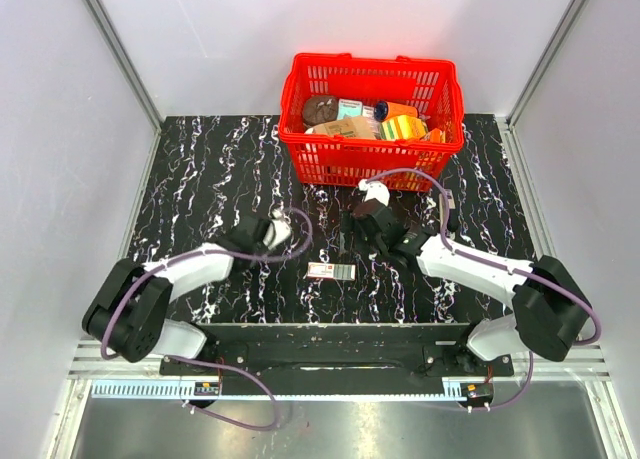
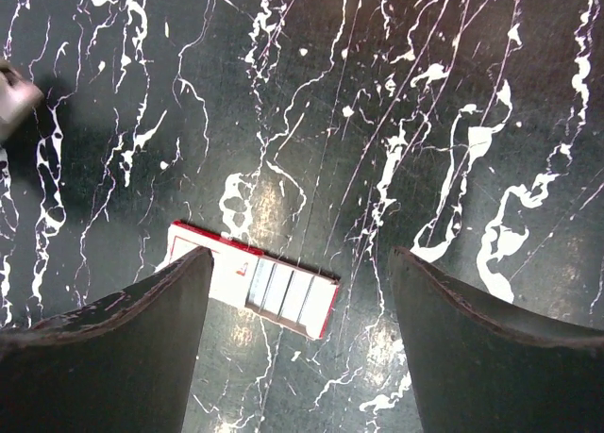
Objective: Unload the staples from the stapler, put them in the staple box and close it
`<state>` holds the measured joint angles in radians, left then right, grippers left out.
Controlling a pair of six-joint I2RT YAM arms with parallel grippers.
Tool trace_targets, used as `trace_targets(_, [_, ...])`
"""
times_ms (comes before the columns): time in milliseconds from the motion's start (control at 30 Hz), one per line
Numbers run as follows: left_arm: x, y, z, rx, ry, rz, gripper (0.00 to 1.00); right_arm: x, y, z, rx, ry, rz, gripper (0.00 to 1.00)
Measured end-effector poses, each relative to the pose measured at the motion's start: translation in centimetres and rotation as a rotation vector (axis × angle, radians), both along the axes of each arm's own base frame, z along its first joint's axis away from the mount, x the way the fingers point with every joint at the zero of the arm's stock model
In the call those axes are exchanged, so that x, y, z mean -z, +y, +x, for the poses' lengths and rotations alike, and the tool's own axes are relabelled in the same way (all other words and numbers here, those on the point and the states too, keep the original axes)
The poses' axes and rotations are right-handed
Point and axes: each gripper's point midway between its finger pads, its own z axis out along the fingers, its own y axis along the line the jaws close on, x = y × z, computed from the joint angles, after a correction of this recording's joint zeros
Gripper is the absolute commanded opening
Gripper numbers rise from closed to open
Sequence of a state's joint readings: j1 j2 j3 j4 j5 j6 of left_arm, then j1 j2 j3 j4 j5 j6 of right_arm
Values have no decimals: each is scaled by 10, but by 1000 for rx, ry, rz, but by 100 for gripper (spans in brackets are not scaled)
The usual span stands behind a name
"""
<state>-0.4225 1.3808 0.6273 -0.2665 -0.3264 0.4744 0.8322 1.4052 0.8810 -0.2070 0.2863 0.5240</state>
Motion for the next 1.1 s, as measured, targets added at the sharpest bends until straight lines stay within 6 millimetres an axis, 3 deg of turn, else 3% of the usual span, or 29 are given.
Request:
trace_targets(167, [5,-26,-15,181,-113,239,54,6,-2,-5,6,19,16,85])
trace_targets(267, [3,-29,-14,201,-177,372,66,5,-4,-8,11,19,24,88])
trace_targets(367, [-2,-30,-14,188,-214,412,83,0,-5,-9,13,10,35,92])
trace_targets(500, [-11,-37,-17,164,-214,331,82,-8,-7,-10,15,-7,49,93])
trace_targets(667, [-26,-63,-33,204,-139,123,82,-10,-10,-9,24,-15,41,93])
trace_targets(767, [-41,-77,-39,218,-106,-35,91,-10,-10,-9,26,-14,37,94])
trace_targets(833, [-52,-74,-37,189,-89,-118,98,-11,-9,-7,26,-11,34,93])
trace_targets(967, [-83,-40,-6,18,-122,-242,99,-15,3,2,21,-7,30,93])
trace_targets(1100, [-82,-5,11,-99,-109,-286,98,-17,26,16,0,8,21,93])
